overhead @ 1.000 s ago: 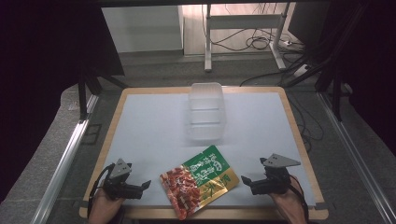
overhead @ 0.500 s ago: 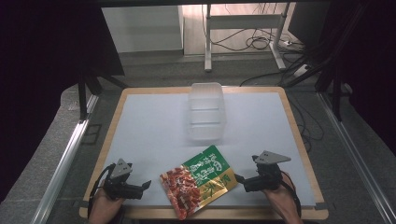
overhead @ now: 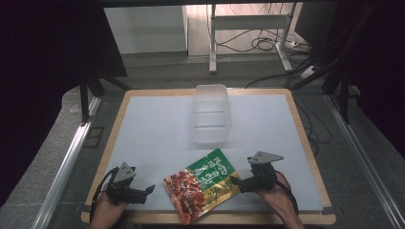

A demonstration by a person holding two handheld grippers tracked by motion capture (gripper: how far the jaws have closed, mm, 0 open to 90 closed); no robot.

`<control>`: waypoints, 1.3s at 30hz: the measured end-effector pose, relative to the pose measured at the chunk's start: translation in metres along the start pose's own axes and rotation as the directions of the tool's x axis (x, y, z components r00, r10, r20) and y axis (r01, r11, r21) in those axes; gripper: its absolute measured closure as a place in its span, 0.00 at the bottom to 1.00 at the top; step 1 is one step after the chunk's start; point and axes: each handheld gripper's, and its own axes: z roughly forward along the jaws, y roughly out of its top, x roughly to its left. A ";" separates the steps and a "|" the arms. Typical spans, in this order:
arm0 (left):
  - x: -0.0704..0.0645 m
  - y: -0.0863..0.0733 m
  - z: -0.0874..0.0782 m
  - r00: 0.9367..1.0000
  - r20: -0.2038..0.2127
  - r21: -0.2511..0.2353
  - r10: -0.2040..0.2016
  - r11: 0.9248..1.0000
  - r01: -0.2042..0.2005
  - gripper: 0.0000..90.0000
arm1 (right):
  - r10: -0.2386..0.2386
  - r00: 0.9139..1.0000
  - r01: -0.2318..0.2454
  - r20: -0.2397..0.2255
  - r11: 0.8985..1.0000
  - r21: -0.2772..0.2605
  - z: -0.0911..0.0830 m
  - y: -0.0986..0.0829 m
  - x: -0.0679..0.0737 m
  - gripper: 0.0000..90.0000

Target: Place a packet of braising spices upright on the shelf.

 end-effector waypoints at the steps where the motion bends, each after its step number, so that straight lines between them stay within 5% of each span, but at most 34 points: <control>1: 0.000 0.000 0.000 1.000 0.000 0.000 0.001 1.000 -0.001 0.01 | 0.001 1.000 -0.001 -0.006 1.000 0.003 0.002 0.001 0.000 0.00; 17: -0.001 0.000 0.001 1.000 -0.002 0.006 0.009 1.000 -0.009 0.01 | 0.011 0.996 0.000 -0.092 0.993 0.118 0.034 0.009 0.004 0.11; 22: -0.001 0.000 0.001 1.000 -0.002 0.005 0.008 1.000 -0.008 0.02 | 0.008 0.993 0.010 -0.120 0.990 0.143 0.043 0.015 0.006 0.27; 30: -0.001 0.000 0.001 1.000 -0.002 0.008 0.015 1.000 -0.015 0.02 | -0.134 0.983 0.153 -0.129 0.978 0.145 0.051 0.025 0.024 0.49; 35: -0.001 0.000 0.001 1.000 -0.001 0.007 0.014 1.000 -0.014 0.02 | -0.151 0.985 0.161 -0.080 0.975 0.152 0.051 0.030 0.022 0.72; 39: -0.001 0.000 0.001 1.000 -0.001 0.006 0.013 1.000 -0.013 0.02 | -0.139 0.982 0.159 -0.126 0.973 0.165 0.052 0.032 0.019 0.89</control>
